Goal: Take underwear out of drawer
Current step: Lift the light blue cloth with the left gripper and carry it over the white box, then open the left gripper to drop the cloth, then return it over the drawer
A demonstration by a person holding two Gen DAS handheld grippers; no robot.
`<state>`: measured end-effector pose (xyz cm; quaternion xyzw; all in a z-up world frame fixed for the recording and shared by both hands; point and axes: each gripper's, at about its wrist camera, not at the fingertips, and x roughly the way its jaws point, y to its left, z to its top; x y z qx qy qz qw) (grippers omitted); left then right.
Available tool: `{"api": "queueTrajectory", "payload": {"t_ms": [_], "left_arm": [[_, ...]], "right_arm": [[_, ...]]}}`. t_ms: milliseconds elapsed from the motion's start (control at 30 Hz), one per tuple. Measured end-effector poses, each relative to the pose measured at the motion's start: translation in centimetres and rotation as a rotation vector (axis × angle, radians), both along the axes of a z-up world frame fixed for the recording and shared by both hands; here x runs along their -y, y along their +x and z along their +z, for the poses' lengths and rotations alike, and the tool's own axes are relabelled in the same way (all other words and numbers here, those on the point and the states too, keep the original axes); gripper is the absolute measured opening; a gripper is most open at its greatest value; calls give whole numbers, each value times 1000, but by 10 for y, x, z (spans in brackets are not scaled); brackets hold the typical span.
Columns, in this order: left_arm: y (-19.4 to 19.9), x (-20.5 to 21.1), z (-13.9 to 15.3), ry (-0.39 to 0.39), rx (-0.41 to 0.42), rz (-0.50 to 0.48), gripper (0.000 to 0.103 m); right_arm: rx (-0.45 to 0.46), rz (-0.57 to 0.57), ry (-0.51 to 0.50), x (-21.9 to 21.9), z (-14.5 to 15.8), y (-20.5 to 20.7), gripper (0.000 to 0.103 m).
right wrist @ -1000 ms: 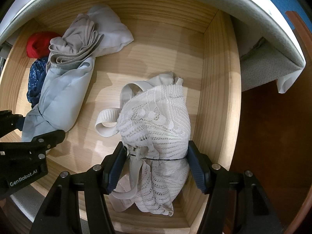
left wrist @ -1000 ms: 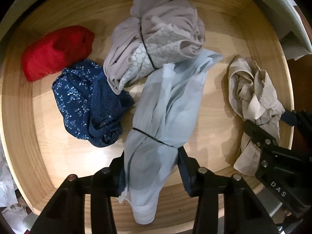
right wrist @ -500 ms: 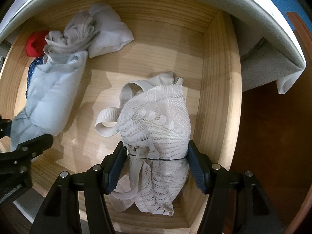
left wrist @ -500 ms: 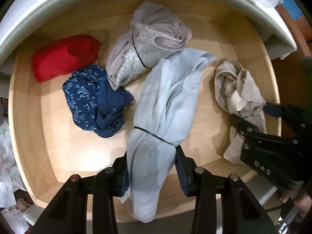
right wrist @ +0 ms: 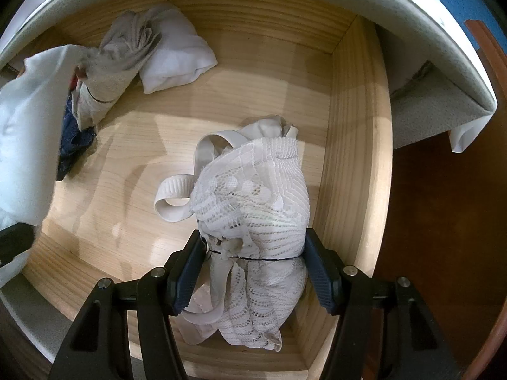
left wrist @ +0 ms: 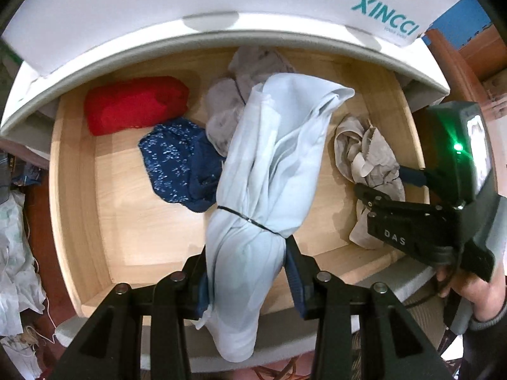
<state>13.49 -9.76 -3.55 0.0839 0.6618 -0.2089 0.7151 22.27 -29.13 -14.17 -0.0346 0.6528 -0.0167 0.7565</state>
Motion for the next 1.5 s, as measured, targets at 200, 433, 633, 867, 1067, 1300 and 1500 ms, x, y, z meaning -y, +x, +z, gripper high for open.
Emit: {"api": "queueTrajectory", "payload": {"t_ms": [200,433,633,867,1067,1300,1500], "left_arm": [[-6,-24,32,-34,49,-25,40],[-11,-43,77,-55,114,-64,40],[-20,-56,123,-97,189,-78,40],[-3,-67,210,-168,373,-46,40],[50,-53,254,-115,535,-22,41],[121,-21,225,-30,500,2,41],[165,-2,187,40,482,30,41]], "right_arm": [[0,-1,0,0,0,0,59],[0,-1,-1,-1,0,0,59],[0,-1,-2,-1,0,1,59],[0,0,-2,-1,0,1,59],[-1,-1,-2,-1,-1,1,59],[-1,-1,-2,-2,-1,1,59],[0,-1,-1,-1,-2,1,59]]}}
